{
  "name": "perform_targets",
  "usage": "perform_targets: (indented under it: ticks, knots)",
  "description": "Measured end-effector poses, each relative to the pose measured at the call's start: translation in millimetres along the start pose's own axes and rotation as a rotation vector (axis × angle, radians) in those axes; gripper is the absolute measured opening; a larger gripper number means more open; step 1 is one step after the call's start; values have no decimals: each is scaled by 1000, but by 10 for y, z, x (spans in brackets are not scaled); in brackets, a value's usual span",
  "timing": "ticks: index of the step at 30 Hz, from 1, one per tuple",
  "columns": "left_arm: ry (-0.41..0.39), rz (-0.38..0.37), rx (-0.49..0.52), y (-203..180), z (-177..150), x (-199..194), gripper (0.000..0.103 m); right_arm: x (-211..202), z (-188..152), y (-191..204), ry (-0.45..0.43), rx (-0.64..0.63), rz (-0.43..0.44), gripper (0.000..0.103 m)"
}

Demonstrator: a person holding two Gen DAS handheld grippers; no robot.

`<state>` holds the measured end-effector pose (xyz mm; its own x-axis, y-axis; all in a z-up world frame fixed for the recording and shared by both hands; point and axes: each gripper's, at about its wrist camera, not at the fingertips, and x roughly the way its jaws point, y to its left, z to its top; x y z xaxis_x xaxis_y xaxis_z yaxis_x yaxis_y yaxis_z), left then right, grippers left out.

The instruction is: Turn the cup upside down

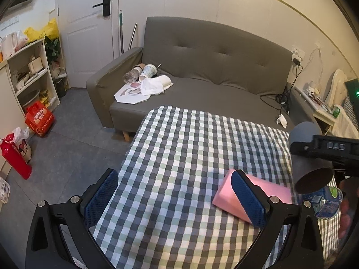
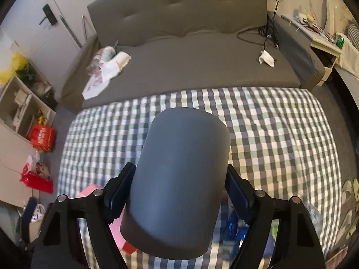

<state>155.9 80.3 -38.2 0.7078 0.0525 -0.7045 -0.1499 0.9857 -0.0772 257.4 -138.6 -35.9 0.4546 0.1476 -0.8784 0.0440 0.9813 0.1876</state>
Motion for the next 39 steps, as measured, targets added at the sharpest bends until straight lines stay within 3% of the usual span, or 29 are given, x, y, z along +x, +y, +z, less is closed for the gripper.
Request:
perform_targets:
  ticks: [4,8,17,24,32,35,39]
  knots:
    - [-17,2,8,-25,-30,-116,103,-323,-157,37,-37,-32,10,78]
    - [-17,15,12,-16,-89,-214,103,-575,-536,77,-55,-79,2,78]
    - [2,36,-2,29,-319,-485,103,-408,-1339,148,-14,-153,-22,75]
    - [8,64,32,-7,-518,-686,103,-338,-1588,146,-19,-179,-44,72]
    - [18,90,53,-80,-595,-792,103,-383,-1741,87,-8,-180,21,73]
    - [28,97,70,-126,-649,-810,103,-549,-1771,14,-45,-172,53,83]
    - [46,50,63,-207,-695,-890,103,-913,-1775,-84,-111,-201,80,88]
